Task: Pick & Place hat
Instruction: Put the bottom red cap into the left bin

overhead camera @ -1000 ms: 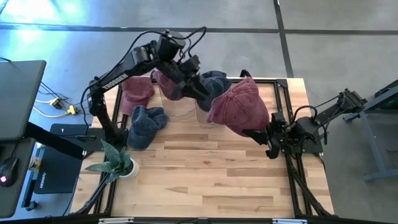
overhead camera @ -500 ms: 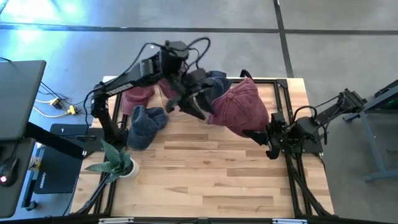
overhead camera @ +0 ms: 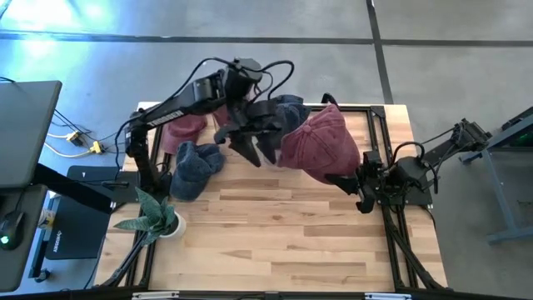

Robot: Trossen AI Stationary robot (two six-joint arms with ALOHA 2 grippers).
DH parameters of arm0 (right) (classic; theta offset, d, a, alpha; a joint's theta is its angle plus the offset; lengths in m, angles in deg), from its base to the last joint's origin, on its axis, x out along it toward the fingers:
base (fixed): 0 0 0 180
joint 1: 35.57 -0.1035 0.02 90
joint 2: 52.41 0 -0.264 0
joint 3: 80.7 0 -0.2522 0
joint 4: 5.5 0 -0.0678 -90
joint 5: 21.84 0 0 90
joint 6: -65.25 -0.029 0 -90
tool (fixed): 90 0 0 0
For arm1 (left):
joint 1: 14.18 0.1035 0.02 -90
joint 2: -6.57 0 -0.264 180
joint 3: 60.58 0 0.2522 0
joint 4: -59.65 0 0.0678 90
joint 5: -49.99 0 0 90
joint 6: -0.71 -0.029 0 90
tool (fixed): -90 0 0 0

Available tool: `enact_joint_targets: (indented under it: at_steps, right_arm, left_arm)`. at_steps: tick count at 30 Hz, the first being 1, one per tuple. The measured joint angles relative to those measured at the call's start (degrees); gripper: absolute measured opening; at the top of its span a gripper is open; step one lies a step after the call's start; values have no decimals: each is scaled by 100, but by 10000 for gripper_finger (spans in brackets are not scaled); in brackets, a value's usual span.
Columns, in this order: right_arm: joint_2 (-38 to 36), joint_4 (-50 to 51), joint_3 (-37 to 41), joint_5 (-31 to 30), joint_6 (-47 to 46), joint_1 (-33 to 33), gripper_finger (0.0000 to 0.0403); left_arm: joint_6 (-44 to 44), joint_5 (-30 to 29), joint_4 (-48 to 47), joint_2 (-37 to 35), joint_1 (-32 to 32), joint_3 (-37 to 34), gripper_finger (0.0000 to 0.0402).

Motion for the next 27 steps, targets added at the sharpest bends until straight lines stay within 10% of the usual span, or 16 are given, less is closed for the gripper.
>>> enact_joint_targets:
  at_steps: [12, 27]
  right_arm:
    - [0, 0, 0, 57, -15, 0, 23]
    - [0, -4, 0, -20, -13, 1, 23]
  left_arm:
    - [-1660, -2754, -2384, -262, 775, 14, 249]
    - [-488, -3101, 688, -172, -284, -9, 250]
